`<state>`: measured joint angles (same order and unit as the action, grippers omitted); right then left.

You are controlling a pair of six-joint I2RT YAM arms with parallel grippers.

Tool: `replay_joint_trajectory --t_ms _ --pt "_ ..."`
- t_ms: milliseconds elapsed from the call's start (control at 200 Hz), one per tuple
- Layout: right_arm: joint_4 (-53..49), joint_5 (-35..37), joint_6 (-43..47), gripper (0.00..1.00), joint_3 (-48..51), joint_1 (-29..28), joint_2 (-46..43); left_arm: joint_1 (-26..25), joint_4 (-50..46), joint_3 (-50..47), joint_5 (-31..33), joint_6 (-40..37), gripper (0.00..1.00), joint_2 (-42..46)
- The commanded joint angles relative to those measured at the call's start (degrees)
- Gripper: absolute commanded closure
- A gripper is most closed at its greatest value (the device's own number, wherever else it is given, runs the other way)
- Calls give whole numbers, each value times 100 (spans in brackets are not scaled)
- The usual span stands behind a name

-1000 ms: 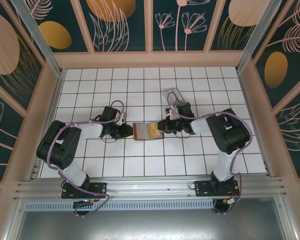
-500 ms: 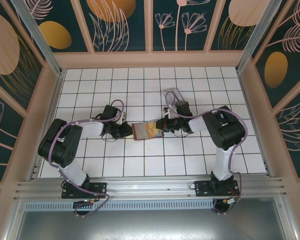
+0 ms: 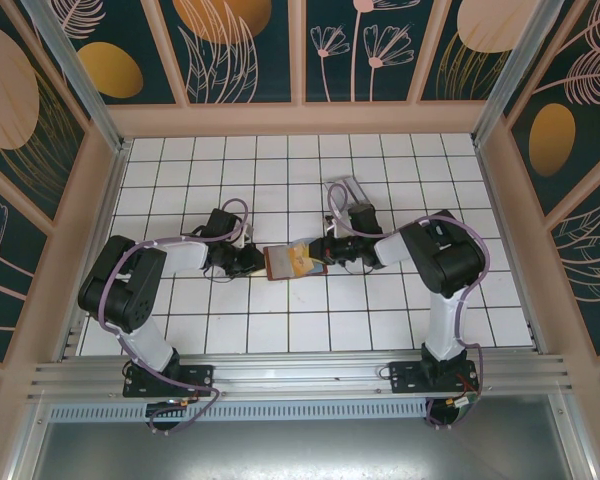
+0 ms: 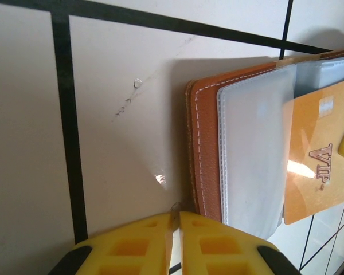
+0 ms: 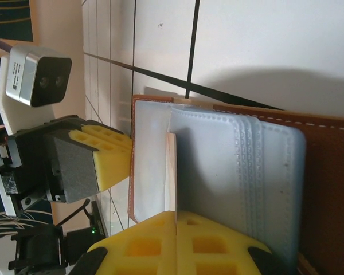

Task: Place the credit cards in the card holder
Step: Insert the card into the card holder.

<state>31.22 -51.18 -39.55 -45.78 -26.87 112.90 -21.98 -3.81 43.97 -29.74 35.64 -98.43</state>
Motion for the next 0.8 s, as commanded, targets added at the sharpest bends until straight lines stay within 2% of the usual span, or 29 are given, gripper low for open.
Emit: replay_joint_trajectory --t_ms 0,185,420,671,796 --pt "244 158 -235 100 -102 -102 284 -52 220 -23 407 66 85 -226" --pt "505 386 -445 100 -209 -251 387 -52 181 -34 424 39 85 -201" --pt "1532 609 -896 100 32 -494 503 -53 318 -85 432 142 85 -221" --pt "1258 666 -915 100 -57 -713 496 -52 367 -109 549 147 87 -200" --pt "833 811 -687 95 -63 -684 365 -52 302 -15 548 110 88 -286"
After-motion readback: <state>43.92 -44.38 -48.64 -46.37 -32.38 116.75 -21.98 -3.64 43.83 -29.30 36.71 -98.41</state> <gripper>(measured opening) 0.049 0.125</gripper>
